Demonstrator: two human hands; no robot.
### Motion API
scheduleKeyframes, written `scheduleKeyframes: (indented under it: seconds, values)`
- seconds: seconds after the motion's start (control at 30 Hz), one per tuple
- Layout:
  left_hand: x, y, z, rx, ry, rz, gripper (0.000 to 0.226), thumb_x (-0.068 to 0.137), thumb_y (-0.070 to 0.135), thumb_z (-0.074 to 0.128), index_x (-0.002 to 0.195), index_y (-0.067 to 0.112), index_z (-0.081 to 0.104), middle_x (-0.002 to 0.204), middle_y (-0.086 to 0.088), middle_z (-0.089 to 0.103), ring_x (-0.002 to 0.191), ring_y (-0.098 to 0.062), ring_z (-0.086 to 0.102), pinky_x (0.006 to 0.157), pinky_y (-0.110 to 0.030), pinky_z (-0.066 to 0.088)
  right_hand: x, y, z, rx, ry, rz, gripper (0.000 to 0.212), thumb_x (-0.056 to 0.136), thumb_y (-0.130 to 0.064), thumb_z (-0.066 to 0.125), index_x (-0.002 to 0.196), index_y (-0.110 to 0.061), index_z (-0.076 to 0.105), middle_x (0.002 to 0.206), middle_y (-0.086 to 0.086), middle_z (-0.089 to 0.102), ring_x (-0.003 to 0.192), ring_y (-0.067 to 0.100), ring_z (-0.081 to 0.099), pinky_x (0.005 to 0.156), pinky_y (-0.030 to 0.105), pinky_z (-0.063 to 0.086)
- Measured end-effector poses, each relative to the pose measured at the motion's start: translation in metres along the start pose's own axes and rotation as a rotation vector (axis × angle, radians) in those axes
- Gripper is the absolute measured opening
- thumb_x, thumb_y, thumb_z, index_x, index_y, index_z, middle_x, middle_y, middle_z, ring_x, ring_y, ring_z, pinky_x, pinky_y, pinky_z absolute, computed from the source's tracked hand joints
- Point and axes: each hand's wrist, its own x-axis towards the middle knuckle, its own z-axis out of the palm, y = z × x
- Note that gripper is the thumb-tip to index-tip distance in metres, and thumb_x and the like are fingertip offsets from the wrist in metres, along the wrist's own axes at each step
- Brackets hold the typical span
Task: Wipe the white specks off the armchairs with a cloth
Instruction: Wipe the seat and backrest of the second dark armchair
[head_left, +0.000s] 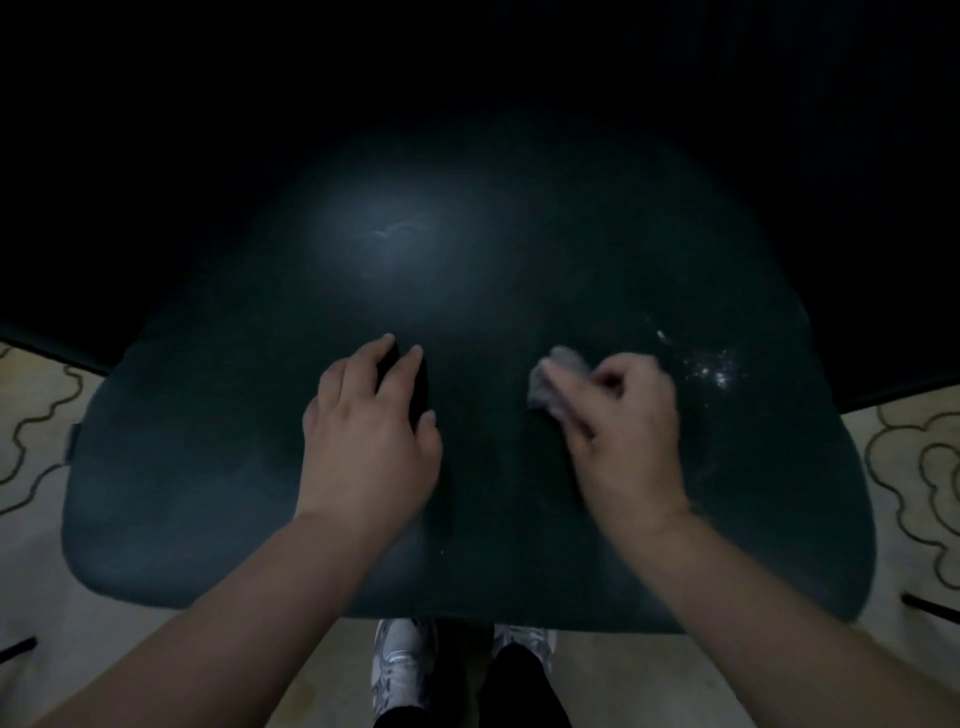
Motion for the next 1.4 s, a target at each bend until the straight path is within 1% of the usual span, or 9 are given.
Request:
scheduleKeyframes:
  seconds: [0.1,0.3,0.53,0.7,0.77,0.93,1.13,1.27,1.4]
  values:
    - [0.009,0.014,0.004,0.005,-0.007,0.034,0.058,0.086,0.027,0.063,0.14,0.016,0.048,0.147,-0.006,0.039,0.131,-0.026,0.03,0.104,-0.049,0.033,0.034,0.003,0.004,0.014,-0.082,-0.152,0.034,0.08,-0.01,0.074,0.112,-0.023,0.071,0.095,0.016,0.052,0.083,0.033,0.049,0.069,0.044,0.048]
    - [0.032,0.036,0.01,0.059,-0.049,0.089,0.062,0.086,0.035,0.062,0.143,0.024,0.043,0.151,-0.003,0.033,0.134,-0.026,0.028,0.107,-0.048,0.028,0.049,0.053,-0.017,-0.03,0.035,0.1,0.032,0.087,-0.027,0.06,0.118,-0.032,0.065,0.106,0.006,0.047,0.099,0.015,0.04,0.087,0.033,0.043]
    - [0.053,0.065,0.021,0.165,-0.118,0.207,0.069,0.087,0.05,0.055,0.148,0.033,0.03,0.159,-0.002,0.016,0.14,-0.026,0.018,0.112,-0.048,0.021,0.046,0.044,-0.02,0.051,0.011,0.084,0.04,0.08,-0.011,0.073,0.115,-0.029,0.067,0.104,0.011,0.049,0.094,0.026,0.048,0.079,0.041,0.047]
    - [0.064,0.075,0.025,0.194,-0.129,0.222,0.072,0.085,0.058,0.05,0.149,0.033,0.028,0.16,-0.003,0.013,0.141,-0.028,0.016,0.112,-0.049,0.02,0.041,0.085,-0.031,-0.032,0.15,0.258,0.026,0.087,-0.035,0.063,0.112,-0.036,0.063,0.109,-0.004,0.042,0.092,0.003,0.041,0.08,0.008,0.039]
    - [0.068,0.079,0.025,0.204,-0.132,0.229,0.073,0.085,0.059,0.049,0.149,0.032,0.027,0.16,-0.004,0.012,0.141,-0.028,0.015,0.112,-0.049,0.019,0.013,0.07,-0.028,-0.005,0.165,0.284,0.02,0.084,-0.04,0.067,0.103,-0.034,0.063,0.104,-0.008,0.042,0.088,0.0,0.049,0.072,0.012,0.047]
    - [0.072,0.09,0.032,0.212,-0.127,0.23,0.075,0.085,0.058,0.051,0.15,0.031,0.026,0.16,-0.005,0.012,0.141,-0.029,0.013,0.112,-0.05,0.018,0.04,0.059,-0.027,0.059,0.044,0.188,0.035,0.086,-0.022,0.065,0.12,-0.032,0.065,0.108,0.004,0.046,0.098,0.018,0.043,0.081,0.035,0.046]
    - [0.075,0.097,0.038,0.194,-0.1,0.234,0.072,0.085,0.054,0.054,0.148,0.027,0.032,0.159,-0.006,0.017,0.14,-0.029,0.015,0.112,-0.052,0.019,0.025,0.091,-0.04,0.027,0.14,0.425,0.037,0.089,-0.018,0.059,0.122,-0.035,0.061,0.111,0.013,0.051,0.104,0.027,0.045,0.091,0.037,0.041]
    - [0.074,0.101,0.04,0.178,-0.087,0.228,0.071,0.085,0.051,0.056,0.147,0.026,0.034,0.158,-0.007,0.019,0.14,-0.03,0.017,0.111,-0.053,0.02,-0.005,0.056,-0.027,0.063,0.084,0.332,0.044,0.083,-0.014,0.067,0.122,-0.035,0.062,0.107,0.007,0.046,0.096,0.021,0.043,0.08,0.038,0.049]
    - [0.074,0.101,0.042,0.176,-0.085,0.229,0.071,0.085,0.05,0.055,0.148,0.026,0.033,0.158,-0.006,0.019,0.14,-0.03,0.017,0.112,-0.052,0.019,0.036,0.087,-0.037,0.026,0.118,0.376,0.037,0.088,-0.023,0.057,0.122,-0.036,0.061,0.113,0.011,0.05,0.103,0.026,0.045,0.088,0.039,0.043]
